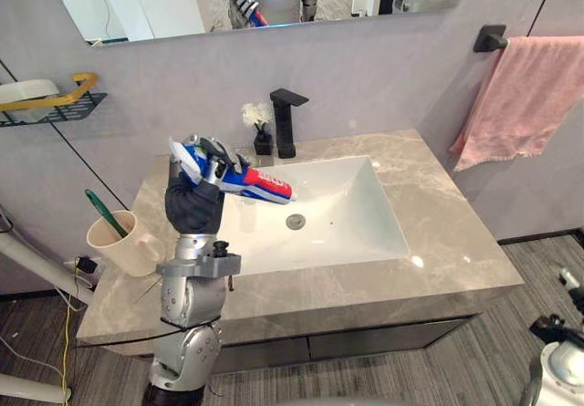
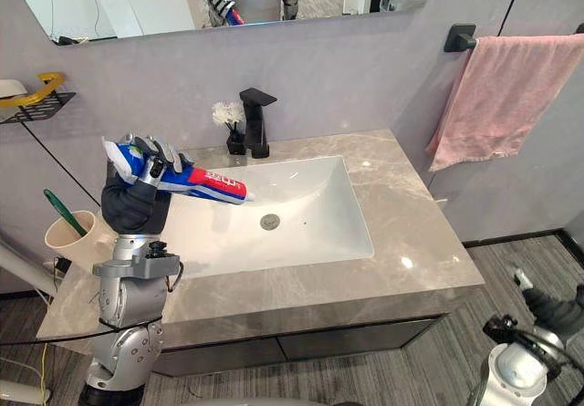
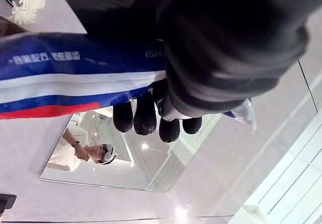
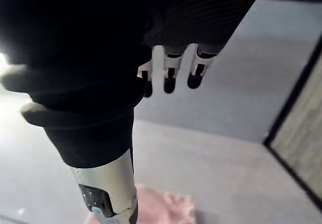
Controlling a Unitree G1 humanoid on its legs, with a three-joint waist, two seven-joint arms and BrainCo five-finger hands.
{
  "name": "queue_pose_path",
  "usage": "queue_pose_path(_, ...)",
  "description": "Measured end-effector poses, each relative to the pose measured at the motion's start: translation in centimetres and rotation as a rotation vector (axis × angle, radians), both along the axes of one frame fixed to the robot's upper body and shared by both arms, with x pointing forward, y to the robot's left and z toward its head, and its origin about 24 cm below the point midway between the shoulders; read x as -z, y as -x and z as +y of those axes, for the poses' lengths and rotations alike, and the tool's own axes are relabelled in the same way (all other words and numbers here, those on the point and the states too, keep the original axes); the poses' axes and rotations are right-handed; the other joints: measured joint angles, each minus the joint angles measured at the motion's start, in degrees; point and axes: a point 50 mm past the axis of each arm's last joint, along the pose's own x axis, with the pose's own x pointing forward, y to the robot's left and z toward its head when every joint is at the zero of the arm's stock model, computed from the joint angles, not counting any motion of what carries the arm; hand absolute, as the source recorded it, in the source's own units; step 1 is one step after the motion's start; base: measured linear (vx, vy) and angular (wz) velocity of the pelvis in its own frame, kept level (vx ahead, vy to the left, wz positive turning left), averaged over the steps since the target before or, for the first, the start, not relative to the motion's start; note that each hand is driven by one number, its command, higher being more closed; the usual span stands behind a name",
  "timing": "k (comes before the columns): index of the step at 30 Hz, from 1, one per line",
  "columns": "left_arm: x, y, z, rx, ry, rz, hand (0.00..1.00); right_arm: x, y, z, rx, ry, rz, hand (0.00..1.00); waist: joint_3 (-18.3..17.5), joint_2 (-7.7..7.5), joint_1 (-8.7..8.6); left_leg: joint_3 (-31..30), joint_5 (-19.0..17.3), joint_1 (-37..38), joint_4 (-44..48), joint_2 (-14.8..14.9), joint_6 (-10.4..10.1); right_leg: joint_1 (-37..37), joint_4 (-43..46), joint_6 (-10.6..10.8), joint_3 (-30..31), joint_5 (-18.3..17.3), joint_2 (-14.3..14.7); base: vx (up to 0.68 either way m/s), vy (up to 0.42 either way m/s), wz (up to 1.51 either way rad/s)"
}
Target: Organize washtable
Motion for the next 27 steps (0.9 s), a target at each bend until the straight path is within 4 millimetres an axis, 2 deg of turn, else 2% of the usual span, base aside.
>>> queue_pose_path(2,0.4,-0.4,0.0,-0.031,-0.01,0.027,1.0,3.4,1.3,0.8,0.025,-0.139,0.072,0.0,-0.1,-0.08,-0.19,0.1,0.0,0.0,0.1,0.0,0.0,0.0,0.0,0.0,0.1,0.0,0.0,-0.02,-0.007,0.0)
queue_pose_path(3,0.4,-0.4,0.0,-0.037,-0.016,0.029,1.0,4.3,1.7,1.0,0.034,-0.173,0.091,0.0,-0.1,-0.08,-0.18,0.1,0.0,-0.1,0.1,0.0,0.0,-0.1,0.0,0.0,0.1,0.1,0.0,-0.03,-0.008,-0.01)
queue_pose_path(5,0.3,-0.4,0.1,-0.055,-0.018,0.029,1.0,7.2,3.5,2.0,0.052,-0.298,0.172,0.0,-0.2,-0.08,-0.15,0.1,-0.2,-0.4,0.5,0.0,0.0,-0.2,0.0,0.0,0.1,0.1,0.0,-0.03,-0.007,0.0)
queue_pose_path(10,-0.9,-0.8,0.5,-0.099,-0.056,-0.033,1.0,10.8,6.0,3.4,0.036,-0.485,0.261,0.0,-0.2,-0.07,-0.13,0.1,-0.2,-0.5,0.6,0.0,0.0,-0.2,0.1,0.0,0.1,0.1,0.0,0.0,0.0,0.0)
queue_pose_path(15,-2.1,-1.0,1.7,-0.212,-0.11,-0.086,1.0,13.6,6.7,5.3,-0.037,-0.638,0.314,0.0,-0.2,-0.09,0.0,0.0,-0.2,-0.5,0.8,0.1,0.0,-0.1,0.2,0.0,0.0,0.1,0.0,0.0,0.0,0.0)
queue_pose_path(18,-2.7,-1.0,2.9,-0.305,-0.183,-0.109,1.0,15.1,6.6,7.2,-0.148,-0.716,0.378,0.0,-0.2,-0.06,0.34,-0.1,-0.2,-0.5,0.8,0.1,0.0,0.0,0.2,0.0,-0.1,0.1,0.0,0.0,0.0,0.0)
queue_pose_path(20,-3.4,-0.9,4.1,-0.378,-0.241,-0.136,1.0,15.8,6.5,8.3,-0.217,-0.761,0.408,0.0,-0.2,-0.06,1.26,-0.2,-0.2,-0.6,0.9,0.0,0.0,0.1,0.2,0.0,-0.2,0.1,-0.1,-0.01,-0.003,0.02)
queue_pose_path(27,-4.3,-0.3,8.4,-0.616,-0.31,-0.133,1.0,16.5,7.2,8.8,-0.282,-0.802,0.456,0.0,-0.3,-0.16,1.72,-1.6,-0.2,-0.6,0.9,-0.2,0.0,0.8,0.1,-0.1,-1.6,0.0,-0.3,-0.02,-0.008,0.1)
